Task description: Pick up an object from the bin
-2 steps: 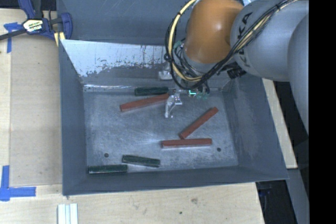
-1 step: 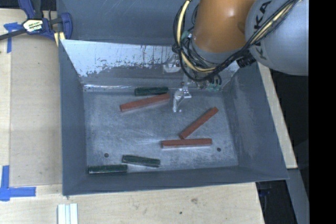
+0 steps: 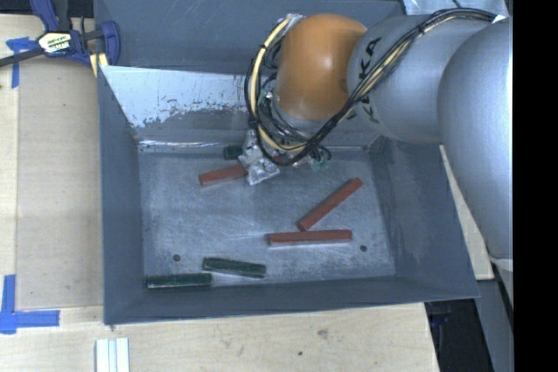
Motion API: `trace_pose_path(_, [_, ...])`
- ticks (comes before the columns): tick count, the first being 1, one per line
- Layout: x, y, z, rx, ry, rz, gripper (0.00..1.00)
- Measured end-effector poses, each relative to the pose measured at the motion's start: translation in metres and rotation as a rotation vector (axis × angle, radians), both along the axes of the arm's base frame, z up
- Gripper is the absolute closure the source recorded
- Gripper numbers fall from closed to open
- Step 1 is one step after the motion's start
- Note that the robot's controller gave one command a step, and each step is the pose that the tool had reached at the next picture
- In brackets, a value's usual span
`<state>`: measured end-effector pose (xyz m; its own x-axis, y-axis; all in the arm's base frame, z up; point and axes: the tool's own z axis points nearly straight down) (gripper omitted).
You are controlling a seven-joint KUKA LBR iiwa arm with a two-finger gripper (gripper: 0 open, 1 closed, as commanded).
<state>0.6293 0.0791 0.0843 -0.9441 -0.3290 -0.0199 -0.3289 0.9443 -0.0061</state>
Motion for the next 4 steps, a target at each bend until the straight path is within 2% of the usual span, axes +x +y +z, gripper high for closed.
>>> trace_pose_path(1, [0.0,0.0,0.0,0.0,0.0,-0.001,1.0])
trace_pose_path(2, [-0.032,0.001,0.151,0.001,0.014,-0.065,1.0])
trace_pose_path(3, [-0.033,0.001,0.149,0.001,0.018,-0.066,0.0])
trace_pose_path(4, [-0.033,0.001,0.149,0.001,0.018,-0.066,0.0])
